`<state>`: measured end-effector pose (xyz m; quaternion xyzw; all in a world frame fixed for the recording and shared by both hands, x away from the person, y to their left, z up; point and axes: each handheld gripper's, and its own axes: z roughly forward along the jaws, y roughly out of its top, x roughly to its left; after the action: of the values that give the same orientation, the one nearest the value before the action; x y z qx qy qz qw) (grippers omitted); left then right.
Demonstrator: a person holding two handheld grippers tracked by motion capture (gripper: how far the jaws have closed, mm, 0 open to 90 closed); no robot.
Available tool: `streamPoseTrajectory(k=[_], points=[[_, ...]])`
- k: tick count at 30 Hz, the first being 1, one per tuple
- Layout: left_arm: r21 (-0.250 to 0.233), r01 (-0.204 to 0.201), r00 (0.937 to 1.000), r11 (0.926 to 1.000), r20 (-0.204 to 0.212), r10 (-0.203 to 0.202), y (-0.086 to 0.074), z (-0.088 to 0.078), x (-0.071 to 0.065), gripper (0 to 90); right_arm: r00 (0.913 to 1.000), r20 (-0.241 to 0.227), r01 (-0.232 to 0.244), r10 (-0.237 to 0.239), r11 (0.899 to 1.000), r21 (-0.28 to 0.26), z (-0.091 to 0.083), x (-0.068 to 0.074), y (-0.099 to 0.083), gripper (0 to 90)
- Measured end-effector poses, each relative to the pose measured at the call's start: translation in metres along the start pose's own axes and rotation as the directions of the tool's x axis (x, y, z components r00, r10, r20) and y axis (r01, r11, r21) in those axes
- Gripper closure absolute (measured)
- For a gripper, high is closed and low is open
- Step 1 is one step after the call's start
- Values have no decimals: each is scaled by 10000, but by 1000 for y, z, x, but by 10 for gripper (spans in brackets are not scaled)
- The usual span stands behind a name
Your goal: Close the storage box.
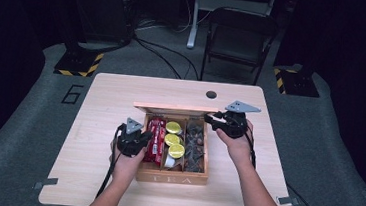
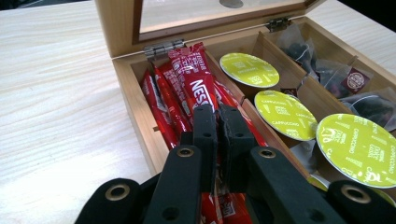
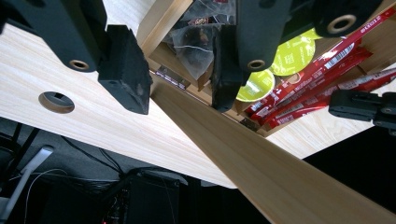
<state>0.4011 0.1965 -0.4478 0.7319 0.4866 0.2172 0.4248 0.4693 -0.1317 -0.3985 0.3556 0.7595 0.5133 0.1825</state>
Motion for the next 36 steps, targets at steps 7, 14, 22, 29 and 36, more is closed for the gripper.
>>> streamPoseTrajectory(k=[7,14,22,29,36], points=[[38,-10,10000,10000,-70,10,1,-3,3,869,10000,1,37,-37,10000,-24,0,0,0,576],[-51,63,10000,10000,-69,-64,1,-10,8,871,10000,-10,21,-21,10000,-20,0,0,0,575],[126,-47,9993,9999,-371,52,3,-22,24,871,10000,-7,-2,2,10000,-12,0,0,0,574],[65,75,9983,10000,-582,-71,4,-30,36,871,10000,-11,-13,13,10000,-18,0,0,0,574],[-58,198,9968,9998,-777,-202,4,-43,49,871,10000,-14,-4,4,10000,-17,0,0,0,573]])
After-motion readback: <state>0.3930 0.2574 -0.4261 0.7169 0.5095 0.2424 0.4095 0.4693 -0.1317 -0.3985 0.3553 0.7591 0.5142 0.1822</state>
